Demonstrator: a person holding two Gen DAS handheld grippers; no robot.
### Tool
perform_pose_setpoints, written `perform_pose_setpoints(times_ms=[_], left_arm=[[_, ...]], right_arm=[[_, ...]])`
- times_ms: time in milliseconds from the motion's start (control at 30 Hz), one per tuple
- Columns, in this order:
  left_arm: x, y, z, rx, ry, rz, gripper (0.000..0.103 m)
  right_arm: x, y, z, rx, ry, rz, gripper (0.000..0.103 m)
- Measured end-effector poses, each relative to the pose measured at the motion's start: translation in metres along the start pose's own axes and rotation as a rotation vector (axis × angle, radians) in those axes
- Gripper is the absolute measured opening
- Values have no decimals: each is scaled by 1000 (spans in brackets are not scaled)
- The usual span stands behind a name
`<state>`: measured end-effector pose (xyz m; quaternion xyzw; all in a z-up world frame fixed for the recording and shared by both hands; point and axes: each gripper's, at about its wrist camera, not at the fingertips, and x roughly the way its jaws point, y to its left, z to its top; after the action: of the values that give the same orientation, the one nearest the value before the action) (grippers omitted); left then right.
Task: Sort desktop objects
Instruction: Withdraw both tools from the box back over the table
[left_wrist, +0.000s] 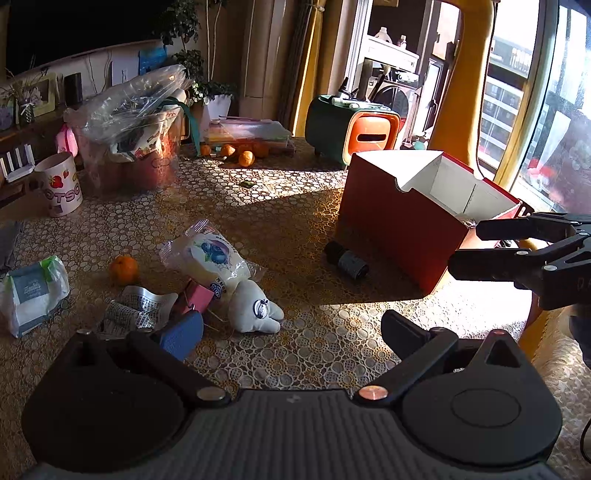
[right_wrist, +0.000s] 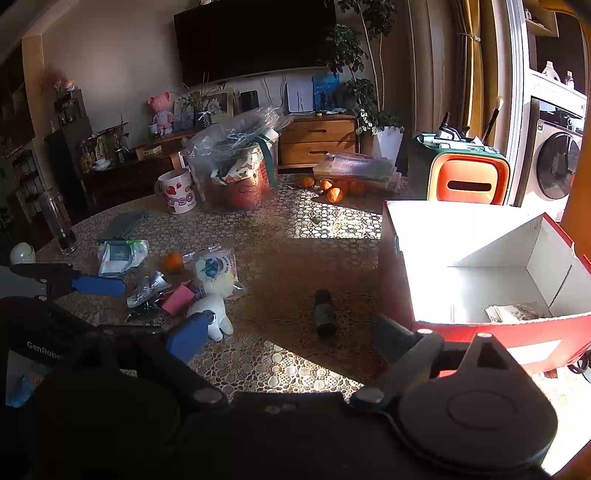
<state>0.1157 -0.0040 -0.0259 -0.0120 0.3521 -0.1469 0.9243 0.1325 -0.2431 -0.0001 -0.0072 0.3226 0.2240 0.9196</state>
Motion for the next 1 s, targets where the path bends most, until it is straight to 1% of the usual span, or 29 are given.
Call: perform_pose_setpoints(times_ms=[67,233,333,433,500,633,700,900,1000], left_arm=[[-1,5,-5,-9,-10,5,103],[-5,17,-12,-3,-40,45,103],[-4,28,-14,-25,-48,75,103],[-2,42,-13,-51,-54,124,103],[1,55,-14,-72,-56,126,103],[7,68,-17,-42,-61,178,103],[11,74,-19,-41,-56,183,103],[28,93,-21,-58,-22,193,102],[35,99,-20,-38,-15,196,102]], right_arm=[[4,3,-1,-1,0,3,96],[19,11,-4,-22,21,-20,96],[27,12,-7,-14,32,-25,96],[36,11,-9,-5,41,-29,96],[43,11,-10,-2,47,-35,96],[57,11,-12,1,65,-37,95],[65,11,-13,-1,80,-33,93],[87,11,-14,-4,113,-28,92],[97,11,-14,-8,127,-28,92]])
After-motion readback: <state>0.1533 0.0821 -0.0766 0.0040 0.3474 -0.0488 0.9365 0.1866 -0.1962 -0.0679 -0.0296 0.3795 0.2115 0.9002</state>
